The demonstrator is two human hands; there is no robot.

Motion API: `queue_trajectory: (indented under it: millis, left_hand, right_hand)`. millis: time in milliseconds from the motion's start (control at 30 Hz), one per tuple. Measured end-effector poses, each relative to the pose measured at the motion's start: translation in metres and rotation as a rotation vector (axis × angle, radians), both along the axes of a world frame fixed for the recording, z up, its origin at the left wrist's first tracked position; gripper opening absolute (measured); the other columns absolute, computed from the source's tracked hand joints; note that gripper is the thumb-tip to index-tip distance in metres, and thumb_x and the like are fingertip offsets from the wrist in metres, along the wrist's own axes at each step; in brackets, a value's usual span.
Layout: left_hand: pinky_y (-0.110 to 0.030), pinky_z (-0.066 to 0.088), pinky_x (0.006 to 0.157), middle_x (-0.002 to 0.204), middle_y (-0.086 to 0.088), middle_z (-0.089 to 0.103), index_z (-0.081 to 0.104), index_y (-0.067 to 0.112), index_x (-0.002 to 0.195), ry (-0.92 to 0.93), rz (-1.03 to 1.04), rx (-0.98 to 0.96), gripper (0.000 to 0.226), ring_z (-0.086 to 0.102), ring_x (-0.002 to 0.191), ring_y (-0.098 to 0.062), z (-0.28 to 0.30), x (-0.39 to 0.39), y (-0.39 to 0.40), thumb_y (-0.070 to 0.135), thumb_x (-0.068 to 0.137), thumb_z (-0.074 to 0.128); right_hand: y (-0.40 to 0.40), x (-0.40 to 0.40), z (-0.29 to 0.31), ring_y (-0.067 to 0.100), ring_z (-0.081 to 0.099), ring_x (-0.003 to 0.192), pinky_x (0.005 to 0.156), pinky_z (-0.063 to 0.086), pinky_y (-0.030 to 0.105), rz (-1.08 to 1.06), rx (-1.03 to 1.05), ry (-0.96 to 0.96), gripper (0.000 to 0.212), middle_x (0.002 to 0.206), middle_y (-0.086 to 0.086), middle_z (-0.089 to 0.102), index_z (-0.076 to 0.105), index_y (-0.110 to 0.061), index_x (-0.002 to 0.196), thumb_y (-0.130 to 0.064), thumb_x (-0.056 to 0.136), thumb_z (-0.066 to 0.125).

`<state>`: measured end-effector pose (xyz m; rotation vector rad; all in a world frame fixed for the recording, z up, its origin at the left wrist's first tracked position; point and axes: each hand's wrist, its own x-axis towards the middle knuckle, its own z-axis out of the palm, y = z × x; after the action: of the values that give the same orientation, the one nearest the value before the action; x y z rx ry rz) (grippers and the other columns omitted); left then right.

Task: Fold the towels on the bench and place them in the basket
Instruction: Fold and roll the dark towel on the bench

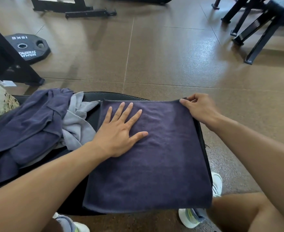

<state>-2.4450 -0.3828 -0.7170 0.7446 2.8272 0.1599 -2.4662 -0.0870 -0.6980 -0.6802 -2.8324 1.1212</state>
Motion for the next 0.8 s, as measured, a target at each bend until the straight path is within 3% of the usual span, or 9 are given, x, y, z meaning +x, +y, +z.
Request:
queue_trajectory:
  millis: [233,333,400,467,567,633,700,800]
  left_hand:
    - [-0.05,-0.014,0.123,0.165,0.008,-0.026,-0.013,0.042,0.157,-0.043,0.008,-0.048,0.095,-0.033,0.149,-0.016,0.001,-0.003,0.002,0.091,0.078,0.005]
    - [-0.052,-0.01,0.124,0.168,0.0,-0.017,-0.003,0.034,0.161,0.01,-0.019,0.021,0.098,-0.026,0.152,-0.021,0.006,0.006,0.012,0.09,0.082,0.011]
    - [-0.052,-0.002,0.125,0.17,-0.005,0.002,0.015,0.028,0.162,0.115,-0.161,0.156,0.095,-0.012,0.156,-0.023,0.011,0.03,0.03,0.085,0.086,0.021]
    - [-0.05,0.0,0.126,0.17,-0.004,0.009,0.02,0.028,0.161,0.097,-0.378,0.258,0.089,-0.008,0.157,-0.022,0.013,0.069,0.054,0.08,0.089,0.031]
    - [-0.046,-0.004,0.126,0.17,-0.003,0.01,0.017,0.032,0.16,0.021,-0.678,0.245,0.086,-0.008,0.157,-0.02,0.013,0.114,0.082,0.076,0.091,0.041]
    - [-0.045,0.005,0.126,0.166,-0.004,0.025,0.029,0.031,0.157,0.052,-0.768,0.24,0.08,0.009,0.156,-0.022,0.013,0.123,0.093,0.07,0.091,0.05]
    - [-0.042,0.024,0.119,0.151,-0.004,0.044,0.046,0.028,0.147,0.14,-0.792,0.23,0.062,0.034,0.142,-0.025,0.017,0.127,0.102,0.057,0.092,0.056]
    - [-0.036,0.038,0.084,0.107,-0.001,0.055,0.06,0.022,0.119,0.272,-0.743,0.221,0.027,0.051,0.097,-0.023,0.019,0.142,0.113,0.028,0.095,0.047]
  right_hand:
    - [0.003,0.009,0.005,0.021,0.071,0.089,0.087,0.057,0.038,0.046,0.013,-0.166,0.029,0.088,-0.001,0.075,0.074,-0.018,0.08,-0.047,0.083,0.077]
    - [0.006,0.011,0.005,0.02,0.071,0.087,0.081,0.055,0.035,0.041,-0.002,-0.136,0.024,0.085,-0.002,0.073,0.073,-0.019,0.08,-0.042,0.085,0.078]
    - [0.006,0.01,0.007,0.019,0.071,0.086,0.078,0.055,0.034,0.039,-0.009,-0.124,0.023,0.083,-0.003,0.072,0.072,-0.019,0.079,-0.04,0.084,0.079]
    - [0.006,0.008,0.007,0.02,0.072,0.085,0.083,0.058,0.038,0.035,-0.021,-0.113,0.023,0.082,-0.003,0.074,0.071,-0.019,0.078,-0.04,0.08,0.08]
    - [0.0,0.004,0.012,0.022,0.073,0.082,0.082,0.061,0.043,0.06,-0.02,-0.112,0.021,0.082,-0.001,0.075,0.07,-0.019,0.078,-0.039,0.079,0.079]
    - [-0.006,0.002,0.013,0.021,0.072,0.084,0.083,0.061,0.042,0.075,-0.01,-0.101,0.018,0.086,-0.001,0.074,0.069,-0.02,0.077,-0.036,0.081,0.078]
    - [-0.01,0.001,0.014,0.02,0.071,0.09,0.087,0.059,0.04,0.079,0.009,-0.09,0.017,0.091,-0.002,0.074,0.067,-0.023,0.075,-0.035,0.082,0.078]
    - [-0.011,0.003,0.012,0.021,0.07,0.095,0.09,0.057,0.038,0.071,0.023,-0.086,0.019,0.098,-0.002,0.074,0.063,-0.026,0.073,-0.034,0.083,0.077]
